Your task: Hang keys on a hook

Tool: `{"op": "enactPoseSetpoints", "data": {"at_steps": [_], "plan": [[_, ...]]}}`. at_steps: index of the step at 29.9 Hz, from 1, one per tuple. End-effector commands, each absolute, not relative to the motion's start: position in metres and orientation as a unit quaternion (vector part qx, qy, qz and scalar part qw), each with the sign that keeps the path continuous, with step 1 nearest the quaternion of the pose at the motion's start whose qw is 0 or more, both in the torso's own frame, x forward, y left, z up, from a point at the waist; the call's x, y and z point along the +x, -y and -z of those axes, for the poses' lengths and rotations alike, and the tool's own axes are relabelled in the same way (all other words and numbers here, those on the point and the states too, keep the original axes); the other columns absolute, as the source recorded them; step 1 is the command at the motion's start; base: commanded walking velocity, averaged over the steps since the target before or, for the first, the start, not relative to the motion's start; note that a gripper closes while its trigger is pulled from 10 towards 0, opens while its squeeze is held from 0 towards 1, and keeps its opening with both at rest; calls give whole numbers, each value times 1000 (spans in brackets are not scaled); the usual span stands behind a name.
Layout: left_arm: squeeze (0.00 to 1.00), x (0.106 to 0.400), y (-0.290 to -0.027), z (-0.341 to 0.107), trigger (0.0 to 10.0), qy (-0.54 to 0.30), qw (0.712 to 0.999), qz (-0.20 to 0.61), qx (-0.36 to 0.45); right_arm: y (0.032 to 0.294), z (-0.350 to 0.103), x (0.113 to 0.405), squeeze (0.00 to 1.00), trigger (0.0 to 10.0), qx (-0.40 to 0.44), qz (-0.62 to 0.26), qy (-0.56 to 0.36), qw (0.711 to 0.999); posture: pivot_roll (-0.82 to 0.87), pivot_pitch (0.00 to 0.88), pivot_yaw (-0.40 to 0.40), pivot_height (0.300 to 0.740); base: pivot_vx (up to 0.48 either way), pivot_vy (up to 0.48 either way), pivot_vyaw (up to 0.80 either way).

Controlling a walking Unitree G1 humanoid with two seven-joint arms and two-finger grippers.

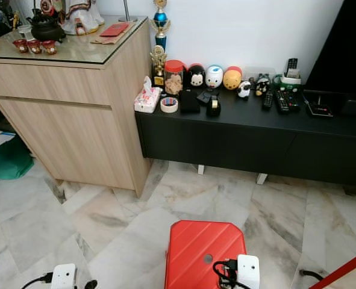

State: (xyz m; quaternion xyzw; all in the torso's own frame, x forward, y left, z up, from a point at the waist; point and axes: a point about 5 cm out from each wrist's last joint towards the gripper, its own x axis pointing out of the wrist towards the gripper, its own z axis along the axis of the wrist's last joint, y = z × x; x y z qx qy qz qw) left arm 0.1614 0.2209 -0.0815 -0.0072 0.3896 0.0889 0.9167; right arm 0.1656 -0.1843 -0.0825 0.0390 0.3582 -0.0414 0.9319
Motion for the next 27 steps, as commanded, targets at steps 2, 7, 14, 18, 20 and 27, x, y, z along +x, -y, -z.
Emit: {"op": "enactPoseSetpoints", "data": {"at_steps": [2,7,14,18,20,27], "plan": [[0,154,-221,85,10000,-402,911,-90,-7,185,85,161,0,10000,40,38,-370,927,13,0,-36,722,0,0,0],[0,157,-221,84,10000,-399,912,-89,-6,184,85,162,0,10000,41,31,-374,926,26,0,-40,697,0,0,0],[0,160,-221,82,10000,-395,914,-90,-6,183,84,165,0,10000,26,13,-371,928,31,0,-40,692,0,0,0],[0,161,-222,82,10000,-393,915,-95,-8,184,84,166,0,10000,27,15,-371,928,35,0,-43,692,0,0,0],[0,161,-222,82,10000,-392,915,-95,-8,184,84,165,0,10000,27,14,-377,926,35,0,-44,692,0,0,0],[0,159,-220,83,10000,-393,915,-95,-9,185,84,166,0,10000,27,16,-377,926,35,5,-46,647,0,0,0]]}}
